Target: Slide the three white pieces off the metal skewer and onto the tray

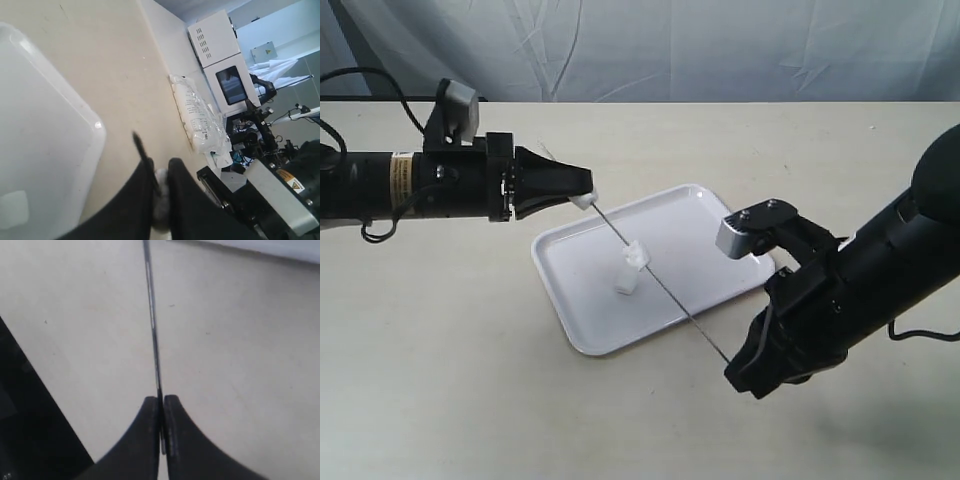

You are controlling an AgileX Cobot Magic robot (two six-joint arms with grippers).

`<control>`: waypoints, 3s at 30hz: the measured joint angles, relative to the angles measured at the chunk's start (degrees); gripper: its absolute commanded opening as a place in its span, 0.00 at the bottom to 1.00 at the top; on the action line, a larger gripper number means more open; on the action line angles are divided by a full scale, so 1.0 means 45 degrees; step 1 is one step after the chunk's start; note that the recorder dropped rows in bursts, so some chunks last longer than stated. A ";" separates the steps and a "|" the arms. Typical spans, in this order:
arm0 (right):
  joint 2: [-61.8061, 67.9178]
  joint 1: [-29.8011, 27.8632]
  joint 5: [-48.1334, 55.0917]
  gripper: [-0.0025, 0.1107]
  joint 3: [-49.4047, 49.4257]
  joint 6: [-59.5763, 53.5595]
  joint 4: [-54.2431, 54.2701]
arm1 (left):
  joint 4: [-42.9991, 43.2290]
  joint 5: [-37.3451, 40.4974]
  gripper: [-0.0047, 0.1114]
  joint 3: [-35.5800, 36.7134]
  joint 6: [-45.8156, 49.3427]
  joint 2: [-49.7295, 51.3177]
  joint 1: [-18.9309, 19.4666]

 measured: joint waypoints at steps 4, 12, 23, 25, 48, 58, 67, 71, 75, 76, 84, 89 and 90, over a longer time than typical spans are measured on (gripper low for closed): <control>0.0000 0.0000 -0.0013 0.02 0.0352 -0.0051 -0.0121 | -0.0083 -0.0089 0.04 0.0000 0.0385 0.0000 0.0476; 0.0061 0.0000 0.0707 0.02 0.0844 -0.0011 -0.0920 | -0.1227 0.0112 0.04 -0.0003 0.0846 0.0000 0.1809; -0.0529 0.0000 0.0568 0.02 0.0868 0.0224 -0.1431 | 0.1712 0.4420 0.04 -0.0032 0.0871 0.0000 0.0666; -0.0772 0.0000 0.0473 0.02 0.0639 0.0713 -0.1705 | 0.1822 0.5050 0.04 -0.0032 0.0896 0.0000 0.0075; -0.1091 0.0000 -0.1397 0.02 0.0025 0.3171 -0.1402 | 0.1235 0.4372 0.41 -0.0955 0.0624 0.2086 -0.1388; -0.0327 0.0000 -0.3194 0.02 0.0025 0.2195 0.1626 | 0.0539 0.0464 0.40 -0.0955 -0.0569 0.1157 0.0001; 0.0200 0.0000 -0.2971 0.02 0.0025 -0.0394 0.4767 | 0.0384 0.0342 0.40 -0.0955 -0.0760 0.0751 -0.0458; 0.0434 0.0000 -0.2619 0.02 0.0005 -0.1085 0.5572 | 0.0078 0.0342 0.40 -0.0955 -0.0760 0.0751 -0.0878; 0.0591 0.0000 -0.2063 0.02 0.0005 -0.1793 0.6313 | -0.0271 0.0309 0.40 -0.0955 -0.0760 0.0751 -0.1212; 0.0591 0.0000 -0.1971 0.02 0.0005 -0.1903 0.6403 | -0.0334 0.0309 0.40 -0.0955 -0.0737 0.0751 -0.1243; 0.0591 0.0000 -0.1488 0.02 0.0005 -0.2217 0.6712 | -0.0846 0.0309 0.40 -0.0955 -0.0715 0.0751 -0.1537; 0.0591 0.0000 -0.1250 0.02 0.0005 -0.2241 0.6761 | -0.1050 0.0309 0.40 -0.1071 -0.0624 0.0751 -0.1831; 0.0591 0.0000 -0.1217 0.02 0.0005 -0.2260 0.6787 | -0.1084 0.0309 0.40 -0.1103 -0.0624 0.0751 -0.1858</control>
